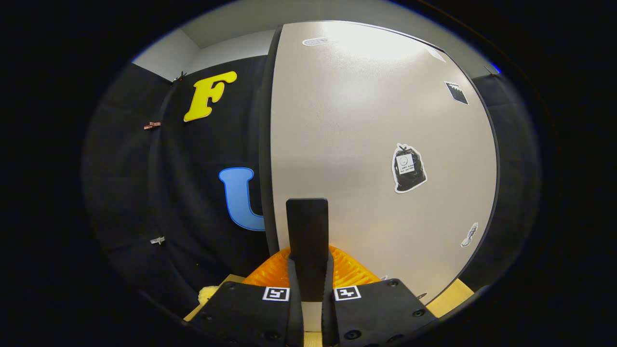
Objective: Open the shoe cabinet door, grab the shoes and put them into the shoe cabinet, then close the shoe cabinet door.
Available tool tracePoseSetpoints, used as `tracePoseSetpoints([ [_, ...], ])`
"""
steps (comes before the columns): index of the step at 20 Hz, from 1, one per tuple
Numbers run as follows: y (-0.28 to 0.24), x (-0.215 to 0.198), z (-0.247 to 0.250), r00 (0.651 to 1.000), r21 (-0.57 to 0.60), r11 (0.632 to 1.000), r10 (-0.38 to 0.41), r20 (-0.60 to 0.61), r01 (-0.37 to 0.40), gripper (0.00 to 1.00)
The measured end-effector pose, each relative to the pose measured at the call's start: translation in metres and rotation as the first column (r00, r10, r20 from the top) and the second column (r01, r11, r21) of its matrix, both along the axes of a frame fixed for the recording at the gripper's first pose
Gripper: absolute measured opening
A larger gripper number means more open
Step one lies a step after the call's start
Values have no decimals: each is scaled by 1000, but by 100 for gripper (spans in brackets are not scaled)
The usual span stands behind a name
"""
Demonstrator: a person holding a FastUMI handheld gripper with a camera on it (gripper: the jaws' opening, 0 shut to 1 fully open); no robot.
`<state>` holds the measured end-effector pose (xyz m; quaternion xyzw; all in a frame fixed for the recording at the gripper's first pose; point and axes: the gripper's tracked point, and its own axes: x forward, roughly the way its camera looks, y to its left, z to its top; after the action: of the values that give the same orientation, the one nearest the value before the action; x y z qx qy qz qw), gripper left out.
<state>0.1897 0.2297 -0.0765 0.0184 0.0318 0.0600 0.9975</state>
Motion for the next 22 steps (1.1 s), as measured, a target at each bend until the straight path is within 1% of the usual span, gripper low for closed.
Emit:
tracePoseSetpoints([
  [4,1,-31,12,999,6,999,39,14,-39,19],
  [7,-16,-62,12,996,7,996,88,15,-88,19],
  [9,-25,-80,13,994,3,994,105,14,-105,18],
  [12,-43,-110,15,992,8,993,121,15,-122,18],
  [22,-108,-174,23,991,39,990,132,-8,-132,18],
])
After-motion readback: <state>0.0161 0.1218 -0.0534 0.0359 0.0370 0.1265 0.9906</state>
